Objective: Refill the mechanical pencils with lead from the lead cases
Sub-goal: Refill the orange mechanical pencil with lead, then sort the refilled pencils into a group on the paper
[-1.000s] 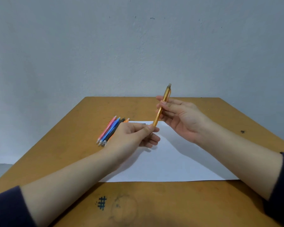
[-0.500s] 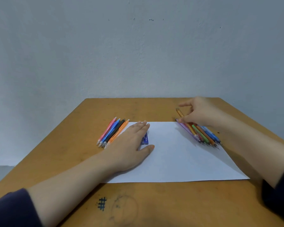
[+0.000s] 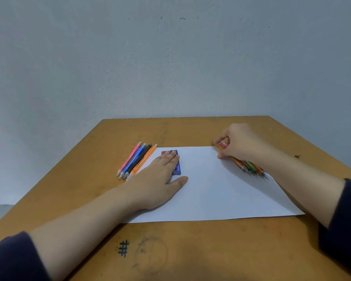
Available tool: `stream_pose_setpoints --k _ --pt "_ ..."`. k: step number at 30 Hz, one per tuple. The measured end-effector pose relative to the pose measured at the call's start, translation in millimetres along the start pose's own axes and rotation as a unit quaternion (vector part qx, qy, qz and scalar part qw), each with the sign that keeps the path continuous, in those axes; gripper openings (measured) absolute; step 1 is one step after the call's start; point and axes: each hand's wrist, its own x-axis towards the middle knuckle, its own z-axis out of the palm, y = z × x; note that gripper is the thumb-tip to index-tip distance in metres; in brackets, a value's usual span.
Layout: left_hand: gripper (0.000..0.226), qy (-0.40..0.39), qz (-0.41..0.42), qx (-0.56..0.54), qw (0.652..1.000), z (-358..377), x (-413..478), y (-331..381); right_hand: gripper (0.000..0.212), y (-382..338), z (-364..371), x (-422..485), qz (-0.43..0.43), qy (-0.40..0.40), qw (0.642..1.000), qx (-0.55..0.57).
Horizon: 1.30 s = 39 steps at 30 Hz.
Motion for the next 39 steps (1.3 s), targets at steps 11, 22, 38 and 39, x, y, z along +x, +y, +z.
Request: stream_pose_setpoints --k 11,22,38,39 --pt "0.069 -0.006 -0.001 0.010 1.000 1 2 -1 0.035 -5 -1 -2 0.015 -0.022 0.999 -0.018" --pt "0.041 0.228 0.016 -0.004 0.974 2 3 -9 0.011 -12 13 -10 -0.045 0.082 0.992 0.088" --pt "0.027 0.245 -0.137 0.047 0.959 -18 11 -35 0.045 -47 58 -38 -0.158 -0.030 0.986 0.046" --pt "0.027 0.247 -0.134 0.045 0.959 -17 11 -34 0.045 -47 58 -38 -0.159 -0.033 0.986 0.044"
